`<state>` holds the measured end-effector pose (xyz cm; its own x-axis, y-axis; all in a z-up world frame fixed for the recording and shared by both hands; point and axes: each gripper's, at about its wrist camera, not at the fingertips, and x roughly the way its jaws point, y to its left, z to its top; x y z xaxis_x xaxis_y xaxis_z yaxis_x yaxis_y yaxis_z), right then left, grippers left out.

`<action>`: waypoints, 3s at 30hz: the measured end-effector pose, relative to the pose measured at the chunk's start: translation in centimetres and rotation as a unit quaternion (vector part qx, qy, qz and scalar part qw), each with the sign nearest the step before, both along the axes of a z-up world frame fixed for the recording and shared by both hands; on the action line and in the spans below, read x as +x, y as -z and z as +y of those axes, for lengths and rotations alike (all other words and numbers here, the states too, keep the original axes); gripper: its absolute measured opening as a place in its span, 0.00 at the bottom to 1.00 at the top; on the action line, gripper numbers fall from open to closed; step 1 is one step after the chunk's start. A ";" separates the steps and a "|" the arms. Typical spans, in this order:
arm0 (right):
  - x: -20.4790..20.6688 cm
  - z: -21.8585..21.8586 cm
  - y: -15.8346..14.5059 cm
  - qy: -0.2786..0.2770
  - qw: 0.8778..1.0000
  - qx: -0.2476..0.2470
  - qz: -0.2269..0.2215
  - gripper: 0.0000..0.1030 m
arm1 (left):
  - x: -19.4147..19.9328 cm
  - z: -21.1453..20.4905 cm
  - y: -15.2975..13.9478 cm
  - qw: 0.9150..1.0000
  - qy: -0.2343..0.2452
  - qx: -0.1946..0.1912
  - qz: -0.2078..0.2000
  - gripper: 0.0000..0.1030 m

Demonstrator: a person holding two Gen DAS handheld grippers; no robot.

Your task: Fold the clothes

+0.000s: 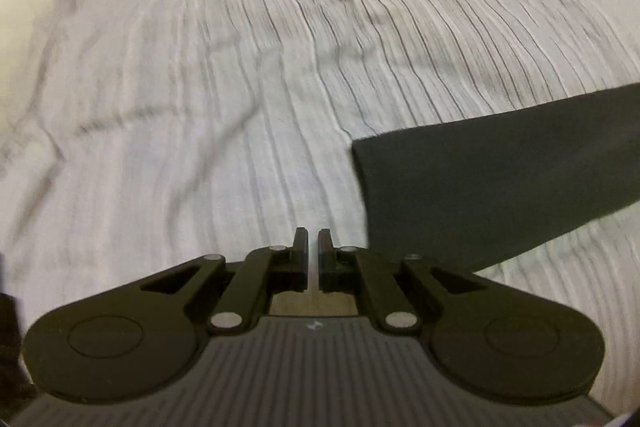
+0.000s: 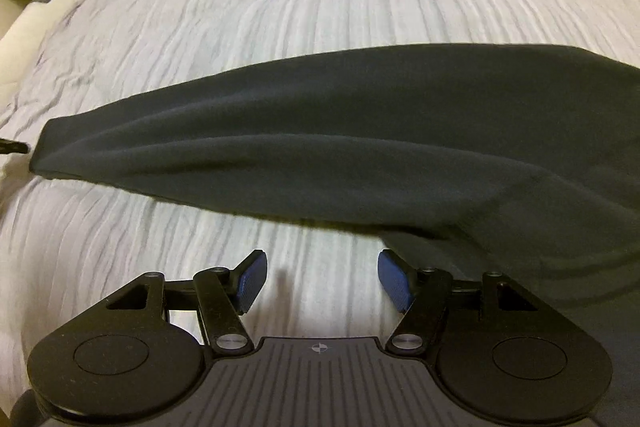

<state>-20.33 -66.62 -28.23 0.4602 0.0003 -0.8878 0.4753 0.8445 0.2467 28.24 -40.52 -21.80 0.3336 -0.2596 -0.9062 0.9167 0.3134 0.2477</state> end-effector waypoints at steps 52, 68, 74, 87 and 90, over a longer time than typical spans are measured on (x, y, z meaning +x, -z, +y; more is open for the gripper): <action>-7.8 -20.7 -0.3 0.192 0.974 0.018 -0.117 0.64 | -39.5 -8.6 1.4 0.955 0.287 0.068 0.036 0.25; -18.7 -4.0 -4.4 0.126 0.989 0.075 0.008 0.97 | -40.3 13.3 -3.6 0.988 0.034 0.144 0.037 0.55; -20.1 2.6 -6.0 0.109 0.991 0.066 0.033 0.97 | -40.7 21.3 -3.6 0.987 0.037 0.151 0.046 0.62; -17.5 15.7 -10.4 0.038 0.998 0.047 0.026 0.97 | -34.2 34.0 -4.2 0.985 -0.128 0.057 0.097 0.63; -16.4 17.1 -10.8 0.027 0.998 0.055 0.023 0.97 | -30.5 35.0 -3.7 0.967 -0.204 -0.005 0.154 0.63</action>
<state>-36.68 -49.53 -17.48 0.4205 0.0764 -0.9041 0.5318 0.7866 0.3138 -2.27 -5.53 -18.07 0.1251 -0.1730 -0.9769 0.7465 0.6650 -0.0222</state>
